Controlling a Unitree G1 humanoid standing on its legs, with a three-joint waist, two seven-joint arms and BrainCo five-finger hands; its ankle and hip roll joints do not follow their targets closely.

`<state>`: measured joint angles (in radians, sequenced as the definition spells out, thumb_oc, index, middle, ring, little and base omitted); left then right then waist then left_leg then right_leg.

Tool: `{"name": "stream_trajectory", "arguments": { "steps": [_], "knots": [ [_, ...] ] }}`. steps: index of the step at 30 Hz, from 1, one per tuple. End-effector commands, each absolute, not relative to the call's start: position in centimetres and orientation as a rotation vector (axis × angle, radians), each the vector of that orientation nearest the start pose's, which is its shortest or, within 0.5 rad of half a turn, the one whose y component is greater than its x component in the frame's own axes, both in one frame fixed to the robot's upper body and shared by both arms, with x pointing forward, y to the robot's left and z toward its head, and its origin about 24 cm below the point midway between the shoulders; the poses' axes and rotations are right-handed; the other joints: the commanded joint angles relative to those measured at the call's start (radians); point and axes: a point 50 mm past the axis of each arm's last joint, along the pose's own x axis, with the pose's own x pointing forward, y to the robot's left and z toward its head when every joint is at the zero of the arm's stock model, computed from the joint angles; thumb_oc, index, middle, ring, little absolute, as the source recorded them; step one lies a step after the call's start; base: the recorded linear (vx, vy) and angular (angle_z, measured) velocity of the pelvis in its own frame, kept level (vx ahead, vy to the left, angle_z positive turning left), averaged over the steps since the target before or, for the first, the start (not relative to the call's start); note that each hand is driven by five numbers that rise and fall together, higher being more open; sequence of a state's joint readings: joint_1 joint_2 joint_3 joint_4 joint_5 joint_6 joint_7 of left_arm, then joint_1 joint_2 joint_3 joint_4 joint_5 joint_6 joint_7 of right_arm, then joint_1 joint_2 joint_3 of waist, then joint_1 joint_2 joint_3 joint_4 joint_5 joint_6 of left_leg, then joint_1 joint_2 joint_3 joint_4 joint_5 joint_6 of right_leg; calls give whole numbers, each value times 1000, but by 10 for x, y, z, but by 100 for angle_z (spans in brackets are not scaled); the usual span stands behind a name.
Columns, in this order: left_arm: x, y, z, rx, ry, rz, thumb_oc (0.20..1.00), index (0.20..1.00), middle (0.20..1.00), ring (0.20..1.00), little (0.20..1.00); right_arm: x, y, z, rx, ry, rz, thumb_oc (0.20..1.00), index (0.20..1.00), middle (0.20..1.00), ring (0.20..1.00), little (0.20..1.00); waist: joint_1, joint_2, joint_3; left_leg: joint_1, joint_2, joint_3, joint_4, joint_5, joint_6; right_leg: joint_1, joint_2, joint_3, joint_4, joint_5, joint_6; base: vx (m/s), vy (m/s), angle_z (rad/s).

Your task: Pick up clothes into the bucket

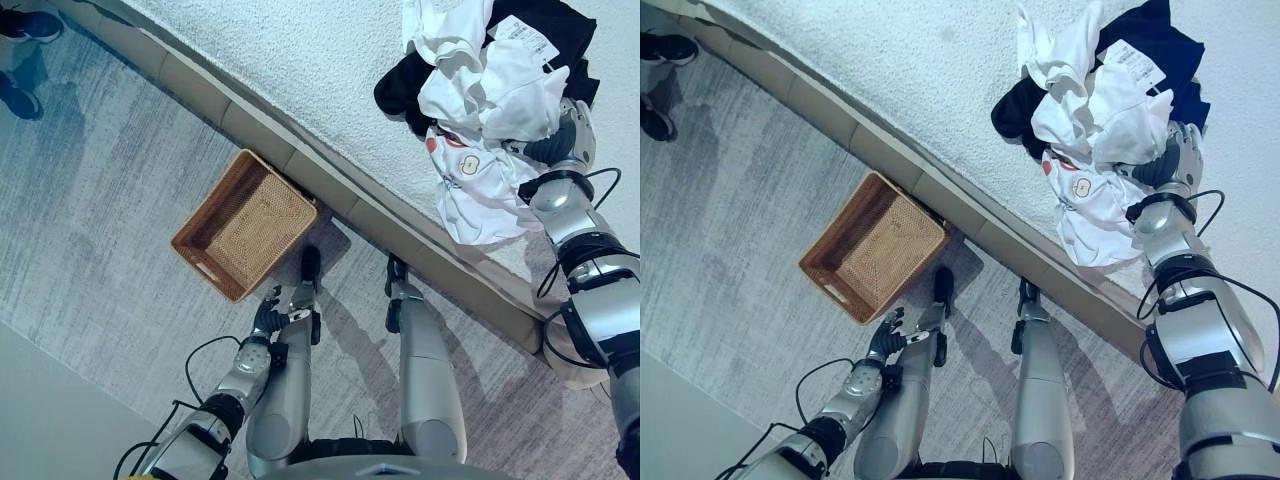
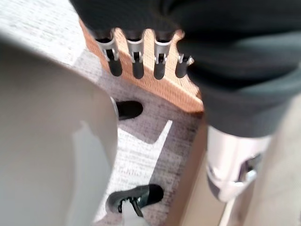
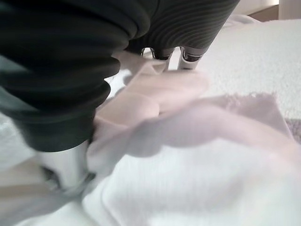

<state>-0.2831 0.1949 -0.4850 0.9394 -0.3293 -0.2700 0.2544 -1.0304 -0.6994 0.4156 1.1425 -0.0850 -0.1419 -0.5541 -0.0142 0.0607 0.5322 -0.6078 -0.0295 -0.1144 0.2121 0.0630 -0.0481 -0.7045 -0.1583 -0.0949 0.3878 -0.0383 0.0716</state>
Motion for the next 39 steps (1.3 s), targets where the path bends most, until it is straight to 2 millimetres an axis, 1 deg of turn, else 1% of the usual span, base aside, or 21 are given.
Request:
{"name": "stream_trajectory", "arguments": {
  "steps": [1,2,3,4,8,9,16,19,20,21,25,26,27,28,29,30,32,33,36,37,39],
  "knots": [
    [253,152,-72,192,407,24,1000,1000,1000,1000,1000,378,-292,225,-901,-407,-690,200,200,200,200,200,-6,-46,-12,-32,-29,-12,120,-66,-2,74,-11,-10,-4,-31,24,0,0,0],
    [254,154,-71,195,398,36,1000,1000,1000,1000,1000,371,-278,240,-848,-549,-695,200,200,200,200,200,-17,-48,-12,-22,-29,-14,112,-67,-4,80,-12,-13,-5,-34,25,0,0,0],
    [253,154,-71,196,398,35,1000,1000,1000,1000,1000,371,-278,239,-848,-548,-696,200,200,200,200,200,-16,-48,-12,-22,-29,-14,112,-67,-4,80,-12,-13,-5,-34,25,0,0,0],
    [254,156,-71,200,395,48,1000,1000,1000,1000,1000,363,-273,251,-828,-649,-717,200,200,200,200,200,-22,-50,-12,-14,-27,-16,107,-67,-5,87,-13,-16,-7,-36,27,0,0,0],
    [255,160,-70,220,388,65,1000,1000,1000,1000,1000,348,-274,273,-764,-783,-790,200,200,200,200,200,-25,-53,-12,2,-25,-20,91,-60,-7,102,-15,-19,-22,-28,30,0,0,0],
    [254,164,-71,229,395,81,1000,1000,1000,1000,1000,334,-273,290,-737,-904,-846,200,200,200,200,200,-28,-58,-12,24,-21,-21,87,-68,-9,122,-14,-19,-27,-33,33,0,0,0],
    [257,178,-65,250,367,131,1000,1000,1000,1000,1000,296,-279,323,-735,-1128,-984,200,200,200,200,200,-27,-81,-12,102,-7,-18,64,-72,-12,205,-11,-23,-68,-22,38,0,0,0],
    [261,180,-59,244,340,137,1000,1000,1000,1000,1000,291,-283,326,-724,-1142,-998,200,200,200,200,200,-25,-89,-13,125,-4,-16,54,-65,-13,231,-11,-24,-86,-10,40,14,-8,-1],
    [269,181,-44,220,262,142,1000,1000,1000,1000,1000,284,-285,330,-693,-1169,-1011,200,200,200,200,200,-23,-93,-29,152,0,-14,47,-74,-14,260,-11,-28,-97,-14,41,9,-6,-4],
    [269,181,-44,221,261,142,1000,1000,1000,1000,1000,284,-285,330,-692,-1168,-1011,200,200,200,200,200,-23,-93,-29,150,-1,-15,43,-66,-14,260,-12,-29,-102,-6,41,32,-9,-4],
    [285,185,-4,172,77,145,1000,1000,1000,1000,1000,280,-286,328,-614,-1166,-983,200,200,200,200,200,-20,-101,-68,217,5,-12,24,-73,-13,336,-11,-32,-132,-4,43,64,2,-1],
    [292,187,18,150,-17,140,1000,1000,1000,1000,1000,282,-282,323,-556,-1153,-926,200,200,200,200,200,-20,-104,-95,255,8,-9,13,-84,-13,375,-10,-30,-145,-10,45,76,12,-2],
    [292,187,18,150,-17,140,1000,1000,1000,1000,1000,282,-282,323,-555,-1153,-926,200,200,200,200,200,-21,-105,-95,254,6,-9,9,-76,-12,375,-11,-31,-150,-3,45,124,21,-2],
    [301,189,44,163,-118,123,1000,1000,1000,1000,1000,289,-277,314,-539,-1096,-837,200,200,200,200,200,-23,-111,-120,290,7,-5,4,-88,-11,413,-10,-28,-158,-9,46,81,22,-3],
    [305,187,57,177,-169,104,1000,1000,1000,1000,1000,294,-274,308,-551,-1057,-770,200,200,200,200,200,-25,-115,-132,307,9,-3,0,-90,-10,430,-10,-29,-164,-8,47,82,22,-3],
    [305,187,57,177,-170,104,1000,1000,1000,1000,1000,294,-274,308,-550,-1057,-769,200,200,200,200,200,-26,-116,-132,306,7,-3,-4,-83,-10,430,-11,-30,-168,-2,47,42,13,-2],
    [315,181,104,238,-349,36,1000,1000,1000,1000,1000,310,-268,289,-575,-902,-525,200,200,200,200,200,-30,-134,-166,357,9,5,-14,-97,-9,485,-7,-29,-187,-4,49,67,7,-2],
    [315,181,105,238,-349,36,1000,1000,1000,1000,1000,310,-268,290,-574,-902,-524,200,200,200,200,200,-31,-134,-166,355,8,4,-17,-90,-8,484,-9,-30,-191,2,50,59,11,-3],
    [319,165,139,297,-480,-52,1000,1000,1000,1000,1000,321,-261,271,-651,-760,-302,200,200,200,200,200,-38,-144,-202,396,7,13,-37,-92,-7,520,-2,-30,-211,7,53,45,23,-5],
    [320,152,155,309,-537,-129,1000,1000,1000,1000,1000,326,-253,266,-748,-695,-180,200,200,200,200,200,-41,-149,-223,414,8,20,-46,-92,-7,532,-1,-30,-220,11,55,27,22,-7],
    [322,145,162,315,-564,-166,1000,1000,1000,1000,1000,331,-247,265,-799,-662,-110,200,200,200,200,200,-44,-151,-229,422,8,23,-48,-93,-8,541,1,-28,-227,15,57,15,32,-6]
  ]
}}
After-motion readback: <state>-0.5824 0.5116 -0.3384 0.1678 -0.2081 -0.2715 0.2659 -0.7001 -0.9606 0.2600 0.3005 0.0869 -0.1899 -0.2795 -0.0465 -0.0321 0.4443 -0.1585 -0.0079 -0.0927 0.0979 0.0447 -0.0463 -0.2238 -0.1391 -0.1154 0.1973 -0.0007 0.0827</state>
